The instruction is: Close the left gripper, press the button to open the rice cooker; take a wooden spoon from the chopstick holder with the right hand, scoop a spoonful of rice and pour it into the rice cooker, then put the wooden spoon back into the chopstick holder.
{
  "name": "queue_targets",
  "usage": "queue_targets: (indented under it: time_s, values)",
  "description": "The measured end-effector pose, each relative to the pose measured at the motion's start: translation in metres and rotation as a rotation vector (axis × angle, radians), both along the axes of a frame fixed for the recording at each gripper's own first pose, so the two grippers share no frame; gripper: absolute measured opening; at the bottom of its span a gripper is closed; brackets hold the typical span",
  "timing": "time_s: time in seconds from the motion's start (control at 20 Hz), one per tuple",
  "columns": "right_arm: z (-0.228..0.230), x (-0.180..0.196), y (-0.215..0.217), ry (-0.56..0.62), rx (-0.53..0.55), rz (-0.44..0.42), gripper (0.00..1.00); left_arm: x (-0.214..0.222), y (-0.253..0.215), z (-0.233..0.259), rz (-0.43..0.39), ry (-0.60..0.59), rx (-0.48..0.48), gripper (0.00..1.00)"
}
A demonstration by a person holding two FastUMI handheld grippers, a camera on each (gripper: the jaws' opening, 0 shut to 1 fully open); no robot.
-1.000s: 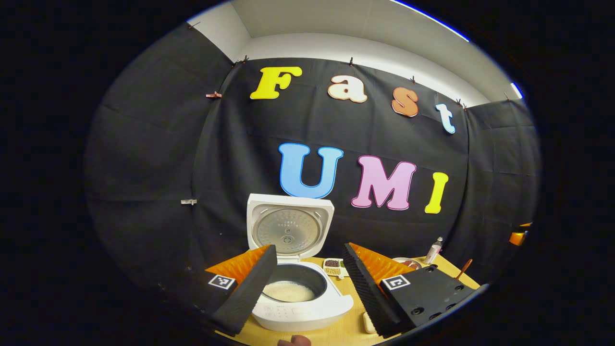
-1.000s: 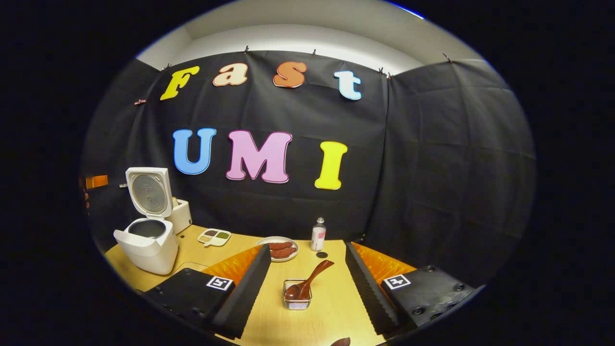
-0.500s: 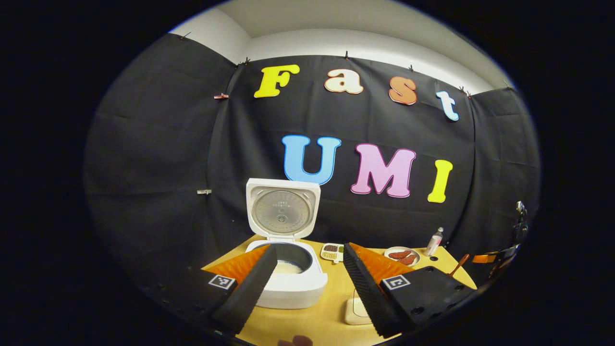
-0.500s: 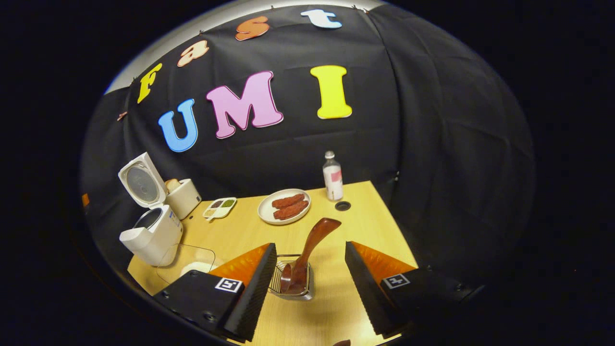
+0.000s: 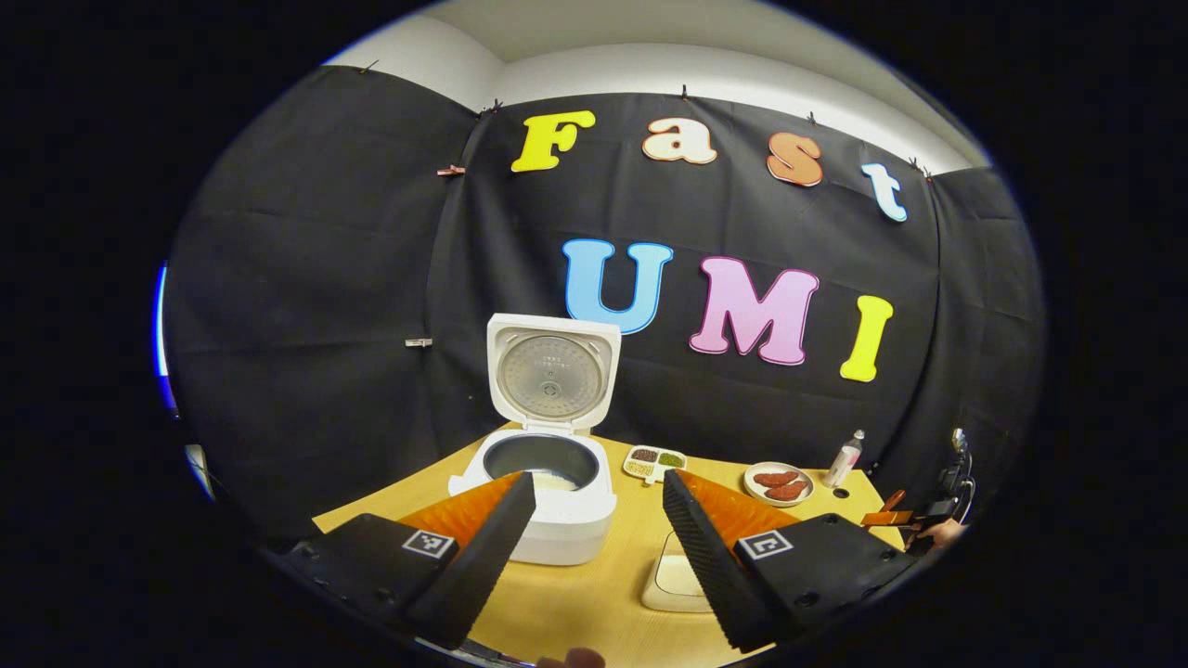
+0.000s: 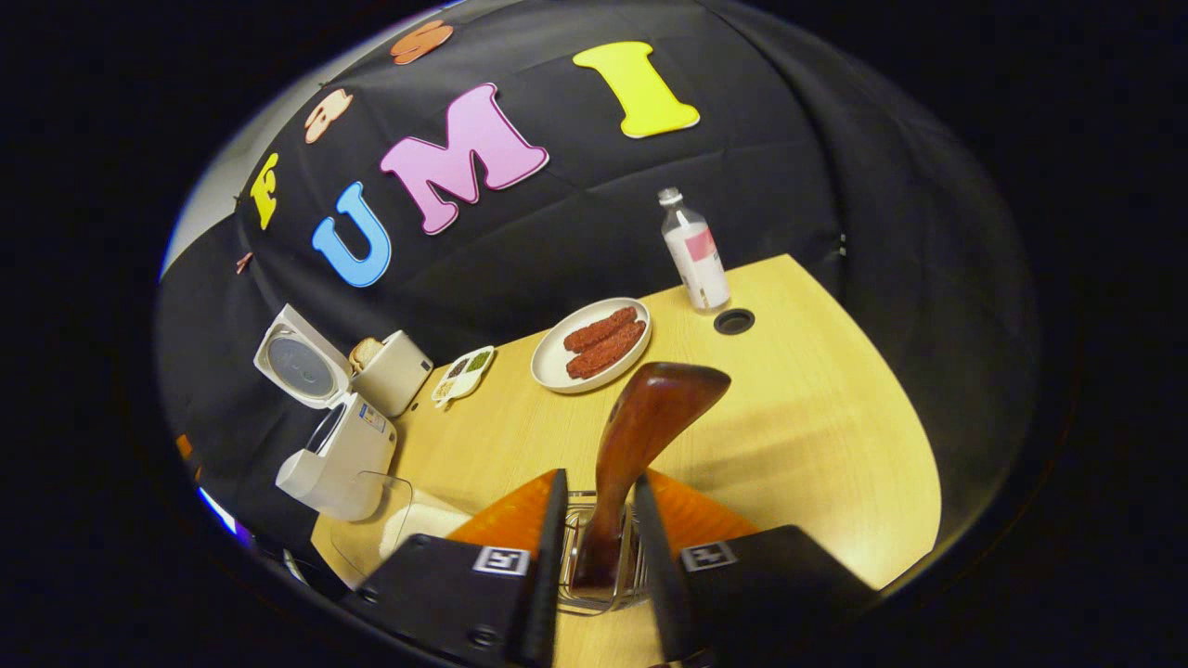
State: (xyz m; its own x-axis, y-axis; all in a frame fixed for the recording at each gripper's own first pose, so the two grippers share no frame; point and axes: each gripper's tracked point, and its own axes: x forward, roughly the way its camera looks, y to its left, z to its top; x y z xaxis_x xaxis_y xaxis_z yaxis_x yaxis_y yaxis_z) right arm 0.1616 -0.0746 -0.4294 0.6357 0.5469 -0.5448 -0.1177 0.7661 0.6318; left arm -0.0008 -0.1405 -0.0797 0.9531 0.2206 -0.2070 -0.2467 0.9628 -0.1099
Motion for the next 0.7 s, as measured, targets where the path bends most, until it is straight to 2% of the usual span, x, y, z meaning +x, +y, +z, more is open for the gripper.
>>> queue_targets:
  time_s: [0.1,0.15,0.2,0.35,0.5,0.7]
  values:
    - [0.002,0.006,-0.005,-0.027,-0.007,-0.030,0.18,-0.007,0.001,0.004,0.008,0.002,0.019,0.95]
    - [0.001,0.016,-0.002,-0.051,-0.005,-0.038,0.25,-0.009,0.001,0.005,0.009,0.000,0.028,0.95]
    - [0.018,0.002,-0.010,-0.081,-0.020,-0.040,0.18,-0.012,0.002,0.006,0.006,-0.002,0.034,0.95]
    - [0.029,0.001,-0.005,-0.163,-0.069,-0.012,0.13,-0.017,0.011,0.003,0.001,0.002,0.025,0.95]
    - [0.056,0.004,-0.010,-0.208,-0.080,-0.056,0.11,-0.018,0.026,0.004,-0.004,-0.008,-0.023,0.95]
    - [0.123,-0.004,-0.001,-0.309,-0.094,-0.105,0.10,-0.026,0.063,0.001,-0.033,-0.004,0.002,0.95]
